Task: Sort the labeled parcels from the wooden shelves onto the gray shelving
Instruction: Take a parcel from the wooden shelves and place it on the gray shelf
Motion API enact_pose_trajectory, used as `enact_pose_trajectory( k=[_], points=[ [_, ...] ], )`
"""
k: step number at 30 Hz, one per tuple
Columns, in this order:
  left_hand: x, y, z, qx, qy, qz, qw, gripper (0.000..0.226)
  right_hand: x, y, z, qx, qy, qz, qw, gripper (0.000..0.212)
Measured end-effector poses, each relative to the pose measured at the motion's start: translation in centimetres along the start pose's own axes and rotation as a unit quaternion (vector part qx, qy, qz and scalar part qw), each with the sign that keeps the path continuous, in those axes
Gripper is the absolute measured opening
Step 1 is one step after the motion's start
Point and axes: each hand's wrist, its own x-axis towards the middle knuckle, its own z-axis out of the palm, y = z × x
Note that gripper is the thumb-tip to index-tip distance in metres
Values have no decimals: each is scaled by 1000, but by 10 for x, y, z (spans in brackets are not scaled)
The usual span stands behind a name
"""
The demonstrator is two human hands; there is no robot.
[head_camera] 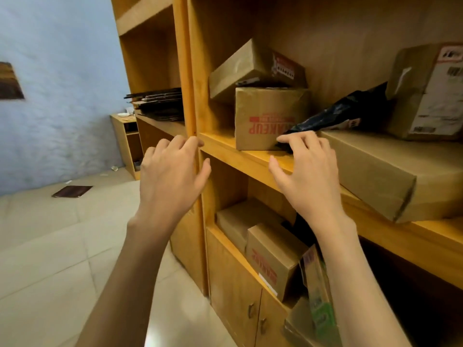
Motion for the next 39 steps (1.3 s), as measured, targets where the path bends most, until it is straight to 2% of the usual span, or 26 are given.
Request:
enact_pose_trajectory(
  k=[6, 12, 20, 25, 29, 32, 36, 39],
  points=[
    [62, -43, 58, -16, 5, 5, 1000, 32, 69, -7, 56, -1, 22, -2, 1000, 39],
    [127, -76, 127, -53, 6, 50, 997, 33, 126, -8, 103, -30, 58, 7, 998, 39],
    [220, -118, 211, -214, -20, 76, 974, 40, 191, -34, 148, -53, 131, 53, 989, 40],
    [269, -134, 259, -358, -90, 26, 929, 57, 231, -51, 163, -72, 157, 91, 981, 47],
    [297, -132, 287, -505, -146, -86, 846, 69, 258, -57, 174, -66, 163, 113, 978, 53],
    [315, -123, 307, -561, -170, -145, 797, 83, 282, -56, 177, -50, 166, 143, 974, 62],
    [331, -116, 326, -558, -152, -174, 797, 97, 319, -49, 174, -42, 168, 194, 966, 77],
    [341, -113, 337, -604, -151, -192, 759, 102, 345, -40, 165, -11, 129, 246, 960, 91]
  ],
)
